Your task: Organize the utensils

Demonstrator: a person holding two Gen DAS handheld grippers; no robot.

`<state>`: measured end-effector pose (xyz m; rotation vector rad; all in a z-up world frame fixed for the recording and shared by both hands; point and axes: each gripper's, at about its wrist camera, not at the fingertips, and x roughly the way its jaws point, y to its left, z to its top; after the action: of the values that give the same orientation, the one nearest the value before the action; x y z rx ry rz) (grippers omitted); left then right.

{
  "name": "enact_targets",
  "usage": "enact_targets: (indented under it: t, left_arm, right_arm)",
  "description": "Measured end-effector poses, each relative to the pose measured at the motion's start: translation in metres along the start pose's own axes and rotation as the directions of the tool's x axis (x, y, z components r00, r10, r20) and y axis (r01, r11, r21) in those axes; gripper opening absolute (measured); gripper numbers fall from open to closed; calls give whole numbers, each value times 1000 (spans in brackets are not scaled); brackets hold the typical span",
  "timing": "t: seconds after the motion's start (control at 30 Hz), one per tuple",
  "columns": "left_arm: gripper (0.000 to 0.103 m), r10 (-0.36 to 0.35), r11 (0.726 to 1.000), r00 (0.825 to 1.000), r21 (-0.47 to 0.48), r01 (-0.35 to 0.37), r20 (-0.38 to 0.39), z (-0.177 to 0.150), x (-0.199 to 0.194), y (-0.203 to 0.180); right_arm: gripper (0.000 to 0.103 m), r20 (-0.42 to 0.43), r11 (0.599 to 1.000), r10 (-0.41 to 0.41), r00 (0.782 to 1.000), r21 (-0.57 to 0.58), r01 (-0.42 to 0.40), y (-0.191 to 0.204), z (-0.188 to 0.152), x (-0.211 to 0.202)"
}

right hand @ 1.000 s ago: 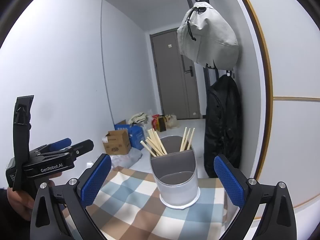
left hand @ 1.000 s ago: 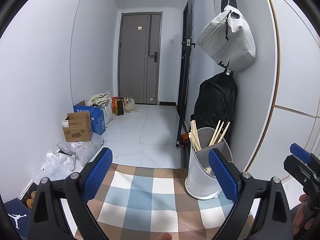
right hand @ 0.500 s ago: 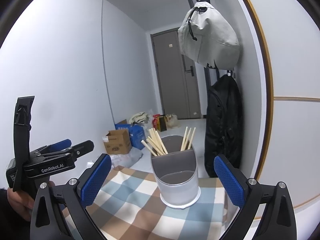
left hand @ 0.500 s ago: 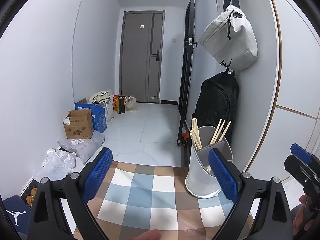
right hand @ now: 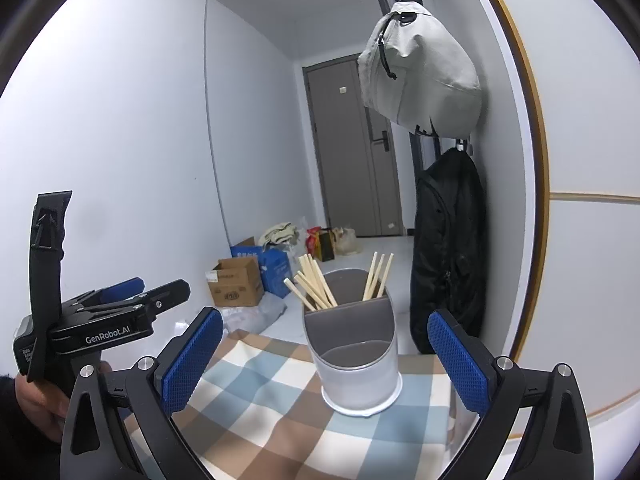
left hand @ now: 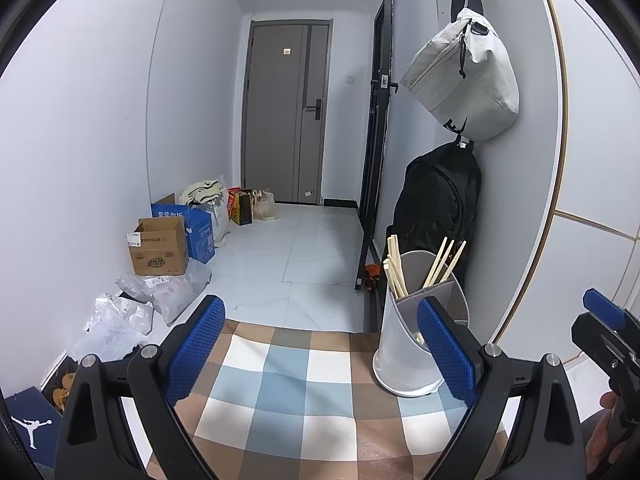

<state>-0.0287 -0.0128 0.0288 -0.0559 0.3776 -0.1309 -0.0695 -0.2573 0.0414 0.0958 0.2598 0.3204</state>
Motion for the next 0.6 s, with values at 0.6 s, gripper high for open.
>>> enact_targets:
  t: [0.6]
  left_arm:
    - [94,-17,1000,1000,9,17,-3,0,1,-1]
  right_arm:
    - [103,-8,1000,1,1000,-7,-1,0,-1,3]
